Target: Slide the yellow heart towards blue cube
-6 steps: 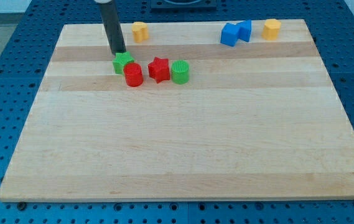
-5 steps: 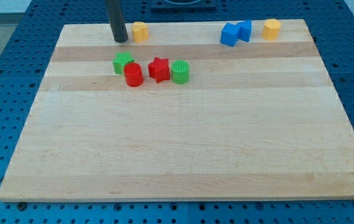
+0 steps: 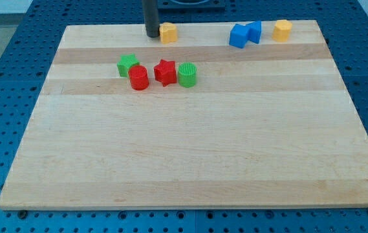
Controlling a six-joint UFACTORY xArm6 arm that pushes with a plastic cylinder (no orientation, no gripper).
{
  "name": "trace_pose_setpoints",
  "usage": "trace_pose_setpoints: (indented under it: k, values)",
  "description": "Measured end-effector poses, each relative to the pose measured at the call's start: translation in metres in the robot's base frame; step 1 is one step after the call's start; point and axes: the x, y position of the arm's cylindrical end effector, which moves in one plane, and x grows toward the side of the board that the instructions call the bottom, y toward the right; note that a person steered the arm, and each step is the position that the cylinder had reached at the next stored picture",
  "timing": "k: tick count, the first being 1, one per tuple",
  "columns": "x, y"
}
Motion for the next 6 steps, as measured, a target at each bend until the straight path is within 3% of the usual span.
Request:
trace_pose_setpoints:
  k: [4, 6]
  values:
    - [0.001, 0.072]
    - [0.032, 0.104]
